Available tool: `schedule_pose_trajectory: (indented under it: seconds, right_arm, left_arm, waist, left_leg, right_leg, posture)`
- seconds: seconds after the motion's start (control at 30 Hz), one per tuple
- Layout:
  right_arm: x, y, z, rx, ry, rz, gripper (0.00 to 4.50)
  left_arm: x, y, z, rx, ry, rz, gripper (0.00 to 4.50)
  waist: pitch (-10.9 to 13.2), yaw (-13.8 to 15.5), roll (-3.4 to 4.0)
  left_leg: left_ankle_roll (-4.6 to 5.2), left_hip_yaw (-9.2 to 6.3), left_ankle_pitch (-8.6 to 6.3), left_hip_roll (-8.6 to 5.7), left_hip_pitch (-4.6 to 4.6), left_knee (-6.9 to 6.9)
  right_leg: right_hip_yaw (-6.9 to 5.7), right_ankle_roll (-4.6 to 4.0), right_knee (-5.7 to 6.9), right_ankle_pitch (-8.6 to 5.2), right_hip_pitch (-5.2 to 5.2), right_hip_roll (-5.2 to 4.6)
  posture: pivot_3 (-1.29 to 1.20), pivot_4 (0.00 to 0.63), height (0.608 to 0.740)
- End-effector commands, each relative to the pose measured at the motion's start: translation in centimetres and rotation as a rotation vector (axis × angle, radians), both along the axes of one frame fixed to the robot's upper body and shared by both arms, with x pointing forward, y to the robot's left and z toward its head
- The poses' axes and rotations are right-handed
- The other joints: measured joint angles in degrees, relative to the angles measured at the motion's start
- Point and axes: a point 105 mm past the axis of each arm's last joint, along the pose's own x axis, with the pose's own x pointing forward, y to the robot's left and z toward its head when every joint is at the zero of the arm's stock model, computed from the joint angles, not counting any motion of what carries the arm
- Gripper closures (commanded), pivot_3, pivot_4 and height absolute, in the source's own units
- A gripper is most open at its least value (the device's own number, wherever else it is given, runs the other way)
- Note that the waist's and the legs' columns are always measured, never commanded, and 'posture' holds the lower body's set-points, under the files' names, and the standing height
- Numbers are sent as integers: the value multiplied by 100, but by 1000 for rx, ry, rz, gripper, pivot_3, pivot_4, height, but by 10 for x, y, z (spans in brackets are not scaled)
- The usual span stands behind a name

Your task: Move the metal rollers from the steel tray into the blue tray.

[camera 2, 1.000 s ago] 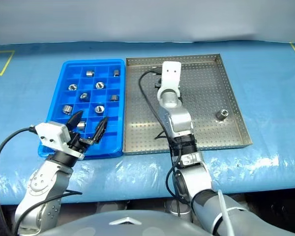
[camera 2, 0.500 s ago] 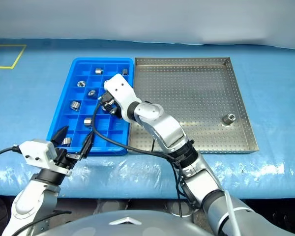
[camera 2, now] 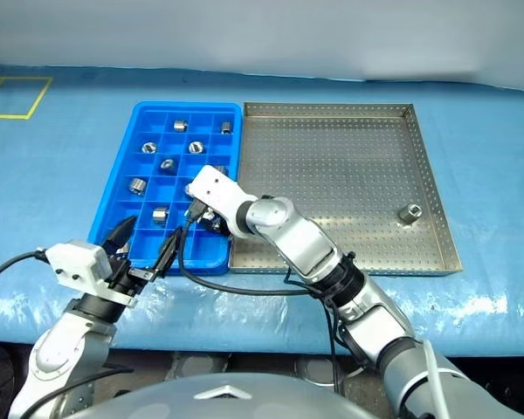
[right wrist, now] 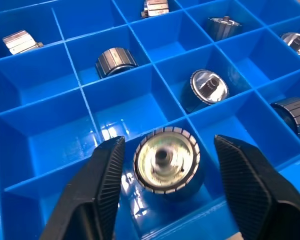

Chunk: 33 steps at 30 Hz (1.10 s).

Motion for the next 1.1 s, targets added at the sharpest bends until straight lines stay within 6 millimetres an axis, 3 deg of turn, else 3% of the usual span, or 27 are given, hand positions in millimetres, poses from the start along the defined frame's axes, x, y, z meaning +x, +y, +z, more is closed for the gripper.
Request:
schedule_pose_trajectory:
  seconds: [0.03,0.07,0.17,0.27,0.37,0.57,0.77,0.93,1.0,1.1]
  right_arm:
    - [-2,-6,-4,12,54,-34,387]
    - [-2,-7,-3,19,60,-41,60]
    - [-1,-10,-1,44,70,-68,23]
    - [12,-15,16,179,62,-195,23]
    - [43,-39,40,335,-59,-494,23]
    - [69,-99,47,453,-127,-1058,23]
    - [65,-146,45,446,-279,-1436,23]
    - [54,-154,23,378,-241,-1574,23]
    - [46,-155,9,404,-114,-1671,23]
    - [38,-164,4,392,-108,-1809,23]
  left_arm:
    - [2,-4,3,-12,-8,-32,0]
    - [3,-6,3,-12,-6,-41,0]
    - [5,-10,1,-12,-1,-67,0]
    - [8,-14,1,-17,-2,-93,0]
    - [12,-17,1,-21,-2,-113,0]
    - [18,-24,1,-27,-5,-157,0]
    - [25,-27,1,-25,-9,-186,0]
    - [28,-31,0,-26,-10,-209,0]
    - [29,-32,0,-26,-11,-212,0]
    - [30,-32,0,-29,-11,-213,0]
  waist:
    - [0,-15,0]
    - [0,-17,0]
    - [-1,-24,0]
    - [-1,-37,0]
    - [1,-91,1]
    - [0,-218,1]
    - [1,-402,4]
    - [0,-516,6]
    - [2,-535,8]
    - [1,-549,8]
  left_leg:
    - [0,0,0,0,0,0]
    - [0,0,0,0,0,1]
    - [-6,-7,4,0,0,2]
    - [-7,-8,4,-1,0,3]
    - [-11,-16,7,2,-2,2]
    - [-20,-17,11,-1,-11,-2]
    - [-20,-14,11,-1,-15,-7]
    - [-19,-14,11,0,-15,-7]
    - [-19,-13,11,-1,-15,-5]
    - [-19,-13,11,-2,-16,0]
  right_leg:
    - [0,0,0,0,0,0]
    - [-1,0,0,0,1,0]
    - [-7,0,0,0,4,0]
    - [-8,0,1,0,5,-1]
    - [-15,0,3,0,3,1]
    - [-17,0,3,1,-3,-3]
    - [-14,-1,4,1,-11,-5]
    - [-12,-1,9,1,-12,-4]
    - [-11,-1,10,1,-12,-4]
    - [-10,-1,12,1,-10,-5]
  posture:
    - [149,150,740]
    - [142,150,740]
    - [123,150,740]
    - [103,150,740]
    - [82,150,740]
    - [36,150,740]
    - [-2,150,740]
    - [-23,150,740]
    - [-25,150,740]
    - [-28,150,740]
